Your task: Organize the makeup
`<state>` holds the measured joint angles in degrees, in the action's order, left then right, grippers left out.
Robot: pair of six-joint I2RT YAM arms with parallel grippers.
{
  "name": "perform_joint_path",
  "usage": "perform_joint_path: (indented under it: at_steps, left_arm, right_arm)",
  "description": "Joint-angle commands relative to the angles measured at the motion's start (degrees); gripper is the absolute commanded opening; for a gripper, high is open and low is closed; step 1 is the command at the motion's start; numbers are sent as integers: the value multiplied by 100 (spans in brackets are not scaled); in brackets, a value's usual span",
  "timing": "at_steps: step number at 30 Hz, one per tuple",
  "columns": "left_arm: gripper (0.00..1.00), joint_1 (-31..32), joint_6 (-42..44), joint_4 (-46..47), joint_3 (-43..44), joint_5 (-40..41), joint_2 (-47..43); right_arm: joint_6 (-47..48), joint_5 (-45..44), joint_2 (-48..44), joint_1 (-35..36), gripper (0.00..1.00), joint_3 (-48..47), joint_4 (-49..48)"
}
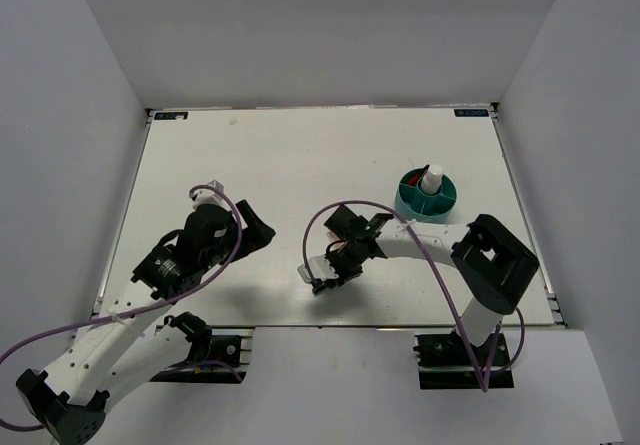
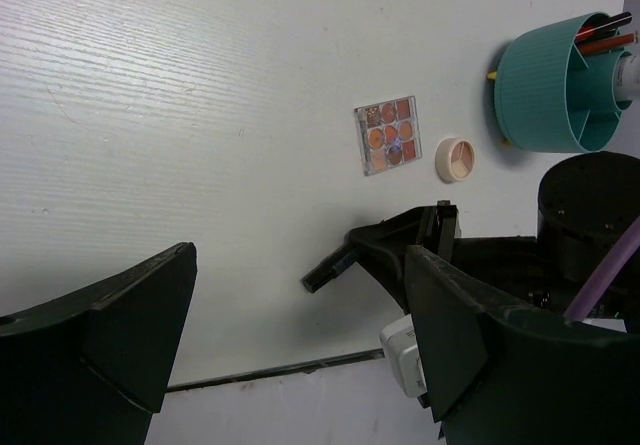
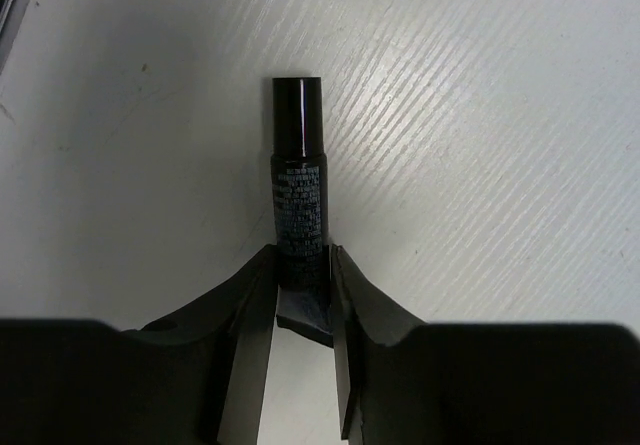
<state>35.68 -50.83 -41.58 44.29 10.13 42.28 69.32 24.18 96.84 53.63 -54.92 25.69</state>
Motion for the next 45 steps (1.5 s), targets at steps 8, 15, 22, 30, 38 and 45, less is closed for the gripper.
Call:
perform_joint_path:
  at_steps: [8,15,22,30,38,45]
  left_arm:
    - [94,-17,-103,194,-237,7,-273]
    - [94,-17,-24,326,-219,-2,-300]
    - [94,-17,143,669,-325,-125,-212]
    - [95,-17,635,1143,-263,-371,183]
    - [95,-17,1031,1521,-193,-714,570]
    - [95,-17,1189,1837,-298,-960,606]
  right_arm:
    - [-682,-643,-656,-98,21,104,128]
    - [-578,-985,-1640,-352,21,-405,946]
    - [-384,-1837,-2616,-914,21,-696,1640]
    - [-621,-3103,-2916,-1801,22,-1249,1781]
    - [-464,-3763,-3031,-2689,21,-1925,2027]
    - [-165,-4018,-2916,-3603,20,-2515,2238]
